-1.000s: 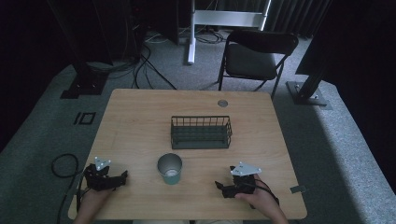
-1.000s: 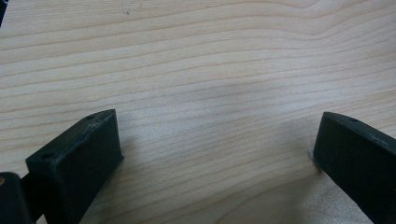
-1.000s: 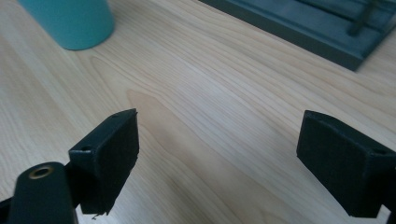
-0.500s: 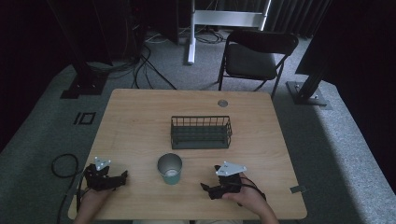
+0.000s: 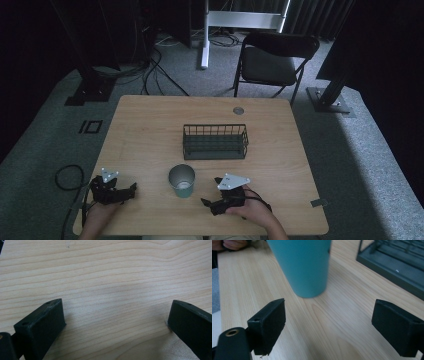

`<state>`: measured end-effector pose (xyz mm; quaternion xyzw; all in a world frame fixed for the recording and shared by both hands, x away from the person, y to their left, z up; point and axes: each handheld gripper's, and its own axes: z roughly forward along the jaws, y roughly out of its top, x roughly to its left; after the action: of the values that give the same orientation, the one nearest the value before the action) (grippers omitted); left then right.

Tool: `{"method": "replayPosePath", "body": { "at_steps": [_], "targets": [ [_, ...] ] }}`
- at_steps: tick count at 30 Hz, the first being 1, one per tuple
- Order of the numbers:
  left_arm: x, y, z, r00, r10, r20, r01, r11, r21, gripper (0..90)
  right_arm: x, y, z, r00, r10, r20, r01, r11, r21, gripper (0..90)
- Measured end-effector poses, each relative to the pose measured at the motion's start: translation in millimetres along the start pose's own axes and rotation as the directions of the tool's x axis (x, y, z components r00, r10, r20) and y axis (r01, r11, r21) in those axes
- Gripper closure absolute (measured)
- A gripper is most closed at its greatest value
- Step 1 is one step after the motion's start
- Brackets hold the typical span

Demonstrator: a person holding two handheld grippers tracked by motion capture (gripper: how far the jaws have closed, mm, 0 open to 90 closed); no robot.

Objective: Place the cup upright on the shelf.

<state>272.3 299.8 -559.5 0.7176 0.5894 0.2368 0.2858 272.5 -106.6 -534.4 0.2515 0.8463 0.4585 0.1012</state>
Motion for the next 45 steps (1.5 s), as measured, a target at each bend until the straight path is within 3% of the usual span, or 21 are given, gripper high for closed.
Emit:
{"method": "replayPosePath", "body": {
  "at_steps": [13, 27, 36, 45],
  "targets": [
    [0.0, 0.0, 0.0, 1.0000, 0.000, 0.000, 0.000, 1.0000, 0.000, 1.5, 13.5, 18.4, 20.8, 0.9979, -0.050, -0.041, 0.047, 0.997, -0.065, 11.7],
    [0.0, 0.0, 0.0, 1.0000, 0.000, 0.000, 0.000, 1.0000, 0.000, 1.5, 19.7, 30.9, 38.0, 0.9960, -0.059, -0.068, 0.049, 0.990, -0.131, 12.4],
    [0.2, -0.1, -0.1, 1.0000, 0.002, 0.002, -0.002, 1.0000, 0.000, 1.5, 21.1, 35.3, 43.8, 0.9958, -0.063, -0.066, 0.048, 0.977, -0.207, 12.4],
    [0.2, -0.1, -0.1, 1.0000, 0.002, 0.002, -0.002, 1.0000, 0.001, 1.5, 19.8, 39.7, 52.2, 0.9963, -0.046, -0.073, 0.027, 0.969, -0.245, 11.8]
  ]
}}
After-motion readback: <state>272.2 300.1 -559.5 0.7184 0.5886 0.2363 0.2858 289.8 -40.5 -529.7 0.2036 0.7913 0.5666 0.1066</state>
